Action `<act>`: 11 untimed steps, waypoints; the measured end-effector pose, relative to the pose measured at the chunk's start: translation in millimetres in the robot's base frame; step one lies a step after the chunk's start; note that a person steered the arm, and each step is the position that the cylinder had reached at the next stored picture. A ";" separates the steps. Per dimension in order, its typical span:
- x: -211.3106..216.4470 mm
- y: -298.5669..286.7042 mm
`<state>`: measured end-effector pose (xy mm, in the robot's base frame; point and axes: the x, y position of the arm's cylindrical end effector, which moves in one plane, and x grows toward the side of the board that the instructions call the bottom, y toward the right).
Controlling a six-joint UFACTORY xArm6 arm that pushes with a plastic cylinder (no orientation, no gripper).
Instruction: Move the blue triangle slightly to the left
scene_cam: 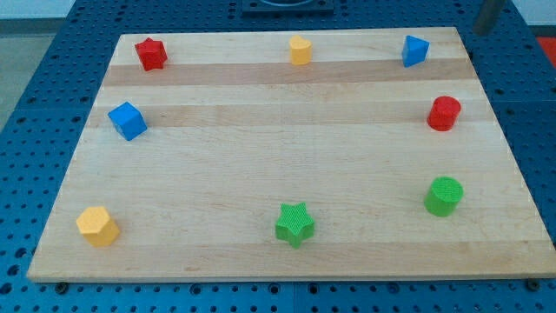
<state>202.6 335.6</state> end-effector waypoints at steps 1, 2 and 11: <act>0.0 0.0; 0.0 -10.7; 49.6 -138.0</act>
